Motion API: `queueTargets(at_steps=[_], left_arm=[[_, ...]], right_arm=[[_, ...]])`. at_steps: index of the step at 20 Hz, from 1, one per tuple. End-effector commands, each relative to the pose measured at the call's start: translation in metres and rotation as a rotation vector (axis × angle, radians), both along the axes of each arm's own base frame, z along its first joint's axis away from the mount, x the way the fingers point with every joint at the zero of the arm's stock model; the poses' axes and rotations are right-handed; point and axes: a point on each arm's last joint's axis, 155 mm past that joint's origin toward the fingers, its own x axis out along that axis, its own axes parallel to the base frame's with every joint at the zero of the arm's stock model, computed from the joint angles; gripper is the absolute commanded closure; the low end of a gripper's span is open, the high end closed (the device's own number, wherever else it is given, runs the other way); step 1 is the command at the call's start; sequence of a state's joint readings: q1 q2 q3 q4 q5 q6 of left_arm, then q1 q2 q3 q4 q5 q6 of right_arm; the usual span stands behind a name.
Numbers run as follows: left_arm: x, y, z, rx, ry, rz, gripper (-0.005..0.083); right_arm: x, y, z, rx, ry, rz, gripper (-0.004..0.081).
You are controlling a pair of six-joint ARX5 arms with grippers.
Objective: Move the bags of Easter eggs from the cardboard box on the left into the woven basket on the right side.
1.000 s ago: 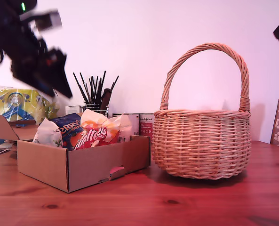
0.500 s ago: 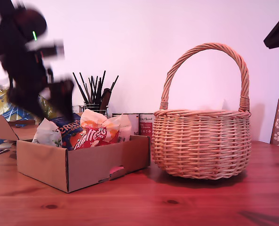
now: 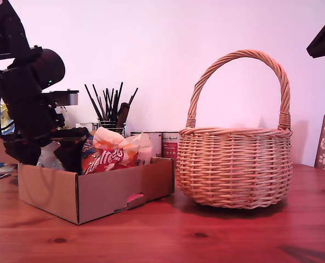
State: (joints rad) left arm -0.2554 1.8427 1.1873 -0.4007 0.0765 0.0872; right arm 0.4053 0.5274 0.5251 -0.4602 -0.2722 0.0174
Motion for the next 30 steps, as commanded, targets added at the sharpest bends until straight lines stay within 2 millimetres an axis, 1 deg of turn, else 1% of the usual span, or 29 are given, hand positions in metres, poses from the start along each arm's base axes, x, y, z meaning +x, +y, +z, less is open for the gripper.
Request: queueTargets(at_steps=[1, 2, 3, 6, 9, 12, 13, 15, 16, 18, 19, 22, 23, 25, 28, 30], left_arm=[[-0.015, 0.003, -0.019, 0.016, 0.077, 0.005, 0.0482], [-0.018, 0.004, -0.02, 0.02, 0.088, 0.003, 0.058], [-0.019, 0.004, -0.02, 0.024, 0.091, -0.002, 0.0619], [-0.015, 0.003, -0.009, 0.033, 0.057, -0.037, 0.0632], [-0.011, 0.002, 0.02, 0.038, 0.009, -0.066, 0.0632], [-0.02, 0.004, 0.05, 0.046, -0.004, -0.087, 0.0632], [-0.02, 0.002, 0.062, 0.031, -0.029, -0.093, 0.0632], [-0.018, -0.008, 0.087, -0.024, -0.096, -0.119, 0.0632], [-0.021, -0.018, 0.099, -0.073, -0.118, -0.15, 0.0632], [-0.033, -0.045, 0.119, -0.178, -0.14, -0.241, 0.0632], [-0.039, -0.054, 0.127, -0.198, -0.153, -0.277, 0.0632], [-0.046, -0.066, 0.14, -0.212, -0.186, -0.321, 0.0632], [-0.044, -0.063, 0.141, -0.197, -0.195, -0.308, 0.0632], [-0.045, -0.063, 0.147, -0.202, -0.209, -0.31, 0.0632], [-0.05, -0.072, 0.172, -0.263, -0.265, -0.343, 0.0632], [-0.059, -0.09, 0.19, -0.334, -0.303, -0.413, 0.0632]], right_arm=[[0.001, -0.002, -0.01, -0.012, 0.012, -0.004, 0.0777], [0.001, -0.002, -0.01, -0.012, 0.012, -0.004, 0.0777], [0.001, -0.002, -0.01, -0.012, 0.012, -0.005, 0.0777], [0.0, -0.002, -0.01, -0.012, 0.012, -0.004, 0.0777], [0.0, -0.002, -0.01, -0.012, 0.013, -0.004, 0.0777], [0.0, -0.002, -0.01, -0.012, 0.013, -0.005, 0.0777], [0.0, -0.002, -0.01, -0.012, 0.013, -0.005, 0.0777], [0.0, -0.002, -0.01, -0.013, 0.013, -0.004, 0.0777], [0.0, -0.002, -0.01, -0.013, 0.013, -0.004, 0.0777], [0.001, -0.002, -0.01, -0.013, 0.013, -0.005, 0.0777], [0.001, -0.002, -0.01, -0.013, 0.013, -0.005, 0.0777], [0.001, -0.002, -0.01, -0.013, 0.013, -0.005, 0.0777], [0.001, -0.002, -0.01, -0.013, 0.013, -0.005, 0.0777], [0.0, -0.002, -0.01, -0.013, 0.013, -0.005, 0.0777], [0.0, -0.002, -0.01, -0.013, 0.013, -0.005, 0.0777], [0.001, -0.002, -0.01, -0.013, 0.013, -0.005, 0.0777]])
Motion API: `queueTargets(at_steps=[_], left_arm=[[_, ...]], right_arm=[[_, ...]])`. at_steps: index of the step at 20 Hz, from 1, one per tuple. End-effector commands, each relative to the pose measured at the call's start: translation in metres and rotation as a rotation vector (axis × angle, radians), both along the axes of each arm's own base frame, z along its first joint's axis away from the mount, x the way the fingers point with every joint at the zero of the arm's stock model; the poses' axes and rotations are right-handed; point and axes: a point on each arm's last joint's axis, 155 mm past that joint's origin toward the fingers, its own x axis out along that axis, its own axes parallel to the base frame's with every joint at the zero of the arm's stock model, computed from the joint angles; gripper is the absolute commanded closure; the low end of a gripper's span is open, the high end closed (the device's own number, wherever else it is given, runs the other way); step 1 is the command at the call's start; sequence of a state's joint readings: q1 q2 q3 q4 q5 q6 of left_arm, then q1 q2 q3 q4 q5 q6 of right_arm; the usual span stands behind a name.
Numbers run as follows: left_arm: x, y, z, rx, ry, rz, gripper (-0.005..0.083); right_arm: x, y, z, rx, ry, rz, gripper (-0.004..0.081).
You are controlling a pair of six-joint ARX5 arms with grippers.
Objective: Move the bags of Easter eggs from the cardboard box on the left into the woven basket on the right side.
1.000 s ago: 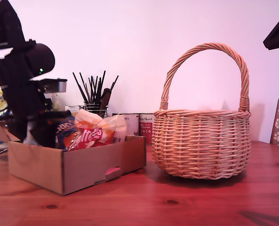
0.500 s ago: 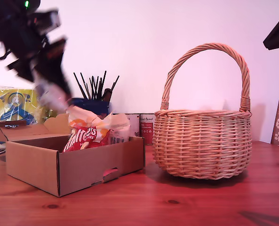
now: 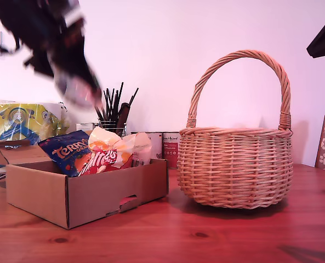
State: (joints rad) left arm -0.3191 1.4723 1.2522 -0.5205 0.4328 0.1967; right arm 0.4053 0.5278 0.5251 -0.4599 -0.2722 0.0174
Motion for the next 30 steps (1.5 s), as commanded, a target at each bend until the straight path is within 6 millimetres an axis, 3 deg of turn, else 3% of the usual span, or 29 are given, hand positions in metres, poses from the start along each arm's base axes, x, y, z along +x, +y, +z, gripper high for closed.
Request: queueTargets(at_steps=[1, 6, 11, 16, 20, 21, 22, 24, 25, 28, 30], left_arm=[[-0.011, -0.025, 0.022, -0.069, -0.053, -0.093, 0.0631], [-0.027, -0.09, 0.038, -0.145, -0.16, -0.268, 0.0631], [-0.037, -0.157, 0.047, -0.201, -0.302, -0.381, 0.0631], [-0.033, -0.199, 0.03, -0.219, -0.373, -0.407, 0.0631], [-0.018, -0.215, 0.007, -0.22, -0.405, -0.394, 0.0625], [-0.013, -0.217, 0.002, -0.213, -0.412, -0.378, 0.0605], [-0.009, -0.219, -0.002, -0.21, -0.418, -0.368, 0.0507], [-0.009, -0.222, -0.002, -0.221, -0.433, -0.372, 0.0177], [-0.01, -0.224, -0.001, -0.224, -0.438, -0.376, 0.0075], [-0.015, -0.229, 0.007, -0.231, -0.451, -0.388, 0.006], [-0.017, -0.227, 0.012, -0.231, -0.449, -0.386, 0.0125]], right_arm=[[0.0, -0.002, -0.01, -0.013, 0.013, -0.005, 0.0777], [0.0, -0.002, -0.006, -0.004, 0.002, -0.008, 0.078], [-0.008, -0.018, 0.033, 0.066, -0.026, -0.104, 0.0781], [-0.029, -0.038, 0.075, 0.064, -0.084, -0.154, 0.0781], [-0.034, -0.041, 0.086, 0.069, -0.093, -0.153, 0.0781], [-0.035, -0.041, 0.085, 0.067, -0.09, -0.153, 0.0781], [-0.035, -0.041, 0.084, 0.065, -0.085, -0.153, 0.0781], [-0.035, -0.041, 0.082, 0.062, -0.08, -0.153, 0.0781], [-0.035, -0.041, 0.082, 0.062, -0.08, -0.153, 0.0781], [-0.035, -0.041, 0.082, 0.062, -0.08, -0.152, 0.0781], [-0.036, -0.041, 0.081, 0.059, -0.079, -0.151, 0.0781]])
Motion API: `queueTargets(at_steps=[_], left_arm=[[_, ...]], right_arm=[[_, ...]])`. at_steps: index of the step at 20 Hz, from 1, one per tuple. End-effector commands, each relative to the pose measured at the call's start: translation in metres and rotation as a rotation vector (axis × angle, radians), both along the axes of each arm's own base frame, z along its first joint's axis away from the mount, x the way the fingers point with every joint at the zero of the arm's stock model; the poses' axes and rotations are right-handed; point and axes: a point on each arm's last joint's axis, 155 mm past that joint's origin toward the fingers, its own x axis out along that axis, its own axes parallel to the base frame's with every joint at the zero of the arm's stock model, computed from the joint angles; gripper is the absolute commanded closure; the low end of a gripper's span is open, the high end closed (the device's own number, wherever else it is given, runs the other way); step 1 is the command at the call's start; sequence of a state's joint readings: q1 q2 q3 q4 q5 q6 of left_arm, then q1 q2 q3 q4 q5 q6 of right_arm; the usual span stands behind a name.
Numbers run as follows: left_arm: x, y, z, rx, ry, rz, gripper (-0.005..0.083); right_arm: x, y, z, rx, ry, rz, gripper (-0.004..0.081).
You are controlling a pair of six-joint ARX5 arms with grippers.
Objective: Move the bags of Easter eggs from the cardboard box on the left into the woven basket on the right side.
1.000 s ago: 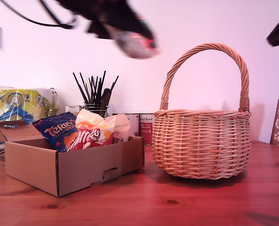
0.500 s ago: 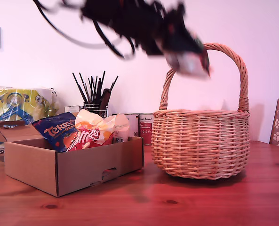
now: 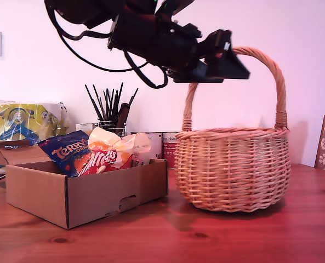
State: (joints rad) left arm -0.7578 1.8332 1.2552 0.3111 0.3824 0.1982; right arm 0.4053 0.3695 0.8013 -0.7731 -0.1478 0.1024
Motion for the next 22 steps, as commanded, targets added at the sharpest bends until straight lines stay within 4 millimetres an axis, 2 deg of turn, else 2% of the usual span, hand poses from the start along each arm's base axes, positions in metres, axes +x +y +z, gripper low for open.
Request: queueTargets(at_steps=[1, 3, 6, 7, 9, 12, 14, 18, 22], left_arm=[[0.0, 0.003, 0.012, 0.001, -0.01, 0.014, 0.0182], [-0.002, 0.013, 0.012, 0.042, 0.022, 0.04, 0.0337], [-0.005, 0.037, 0.018, 0.096, 0.058, 0.078, 0.0695], [-0.006, 0.046, 0.021, 0.111, 0.066, 0.087, 0.0787], [-0.003, 0.067, 0.027, 0.14, 0.086, 0.139, 0.0795], [0.003, 0.114, 0.021, 0.226, 0.152, 0.253, 0.0795], [0.007, 0.145, 0.011, 0.293, 0.197, 0.317, 0.0795], [-0.004, 0.197, -0.028, 0.493, 0.287, 0.321, 0.0795], [0.001, 0.223, -0.036, 0.55, 0.289, 0.329, 0.0784]], right_arm=[[0.001, -0.001, -0.005, -0.009, 0.009, -0.004, 0.0781], [0.0, -0.001, -0.007, -0.013, 0.017, -0.005, 0.0781], [0.0, -0.001, -0.008, -0.014, 0.019, -0.005, 0.0781], [0.0, -0.001, -0.008, -0.014, 0.02, -0.005, 0.0781], [0.0, -0.001, -0.008, -0.015, 0.021, -0.005, 0.078], [0.003, 0.0, -0.012, -0.022, 0.037, -0.005, 0.0781], [0.006, 0.001, -0.015, -0.029, 0.054, -0.005, 0.0781], [0.011, 0.003, -0.022, -0.042, 0.087, -0.004, 0.0781], [0.013, 0.004, -0.024, -0.047, 0.096, -0.004, 0.0781]])
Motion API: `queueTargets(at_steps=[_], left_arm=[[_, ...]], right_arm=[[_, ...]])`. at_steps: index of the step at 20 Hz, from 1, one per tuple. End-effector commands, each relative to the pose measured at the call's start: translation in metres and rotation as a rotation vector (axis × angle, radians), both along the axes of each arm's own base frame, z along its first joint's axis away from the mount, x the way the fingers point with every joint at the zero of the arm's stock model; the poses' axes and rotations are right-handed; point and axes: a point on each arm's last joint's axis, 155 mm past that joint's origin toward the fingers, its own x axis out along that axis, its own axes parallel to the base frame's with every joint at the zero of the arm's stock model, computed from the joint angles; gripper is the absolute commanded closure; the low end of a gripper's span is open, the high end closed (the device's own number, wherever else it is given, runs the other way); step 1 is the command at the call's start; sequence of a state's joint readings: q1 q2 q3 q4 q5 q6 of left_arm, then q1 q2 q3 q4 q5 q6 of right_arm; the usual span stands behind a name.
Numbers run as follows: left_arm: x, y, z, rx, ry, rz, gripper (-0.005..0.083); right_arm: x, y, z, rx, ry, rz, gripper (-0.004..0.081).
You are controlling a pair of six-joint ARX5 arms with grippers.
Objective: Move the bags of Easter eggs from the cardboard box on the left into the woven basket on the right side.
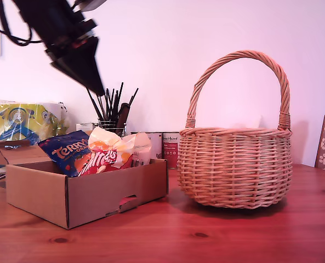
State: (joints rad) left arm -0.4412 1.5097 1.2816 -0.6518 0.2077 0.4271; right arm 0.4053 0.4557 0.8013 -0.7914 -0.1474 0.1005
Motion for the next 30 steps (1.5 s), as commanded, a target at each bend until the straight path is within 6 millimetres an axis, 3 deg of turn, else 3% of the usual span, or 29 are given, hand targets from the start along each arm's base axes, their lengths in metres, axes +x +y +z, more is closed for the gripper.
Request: queueTargets(at_steps=[1, 2, 4, 5, 10, 12, 20, 24, 26, 30], left_arm=[[0.003, 0.007, -0.003, 0.011, -0.002, 0.003, 0.0709], [0.006, 0.01, -0.003, 0.009, -0.007, 0.012, 0.0537], [0.012, 0.011, 0.001, 0.007, -0.036, 0.012, 0.0049], [0.017, 0.012, 0.005, 0.013, -0.07, -0.007, -0.0013], [0.046, 0.001, 0.033, -0.08, -0.227, -0.072, 0.0004], [0.059, 0.003, 0.032, -0.104, -0.248, -0.068, 0.0004], [0.085, 0.008, -0.04, -0.116, -0.116, -0.099, 0.0004], [0.077, 0.009, -0.075, -0.122, 0.002, -0.107, 0.0009], [0.062, 0.006, -0.08, -0.144, 0.069, -0.131, 0.0009], [0.053, -0.002, -0.082, -0.155, 0.101, -0.151, 0.0009]], right_arm=[[0.002, -0.001, -0.002, -0.003, -0.001, -0.004, 0.0781], [0.002, -0.001, -0.002, -0.002, -0.003, -0.004, 0.0781], [0.002, -0.001, -0.002, -0.002, -0.004, -0.004, 0.0781], [0.002, 0.0, -0.002, -0.002, -0.004, -0.004, 0.0781], [0.002, 0.0, -0.002, -0.002, -0.003, -0.004, 0.0781], [0.002, 0.0, -0.002, -0.002, -0.004, -0.004, 0.0781], [0.002, 0.0, -0.001, -0.018, -0.017, 0.005, 0.078], [0.002, 0.0, -0.001, -0.018, -0.016, 0.005, 0.0781], [0.002, 0.0, -0.001, -0.018, -0.017, 0.005, 0.0781], [0.002, 0.0, -0.001, -0.018, -0.017, 0.005, 0.0781]])
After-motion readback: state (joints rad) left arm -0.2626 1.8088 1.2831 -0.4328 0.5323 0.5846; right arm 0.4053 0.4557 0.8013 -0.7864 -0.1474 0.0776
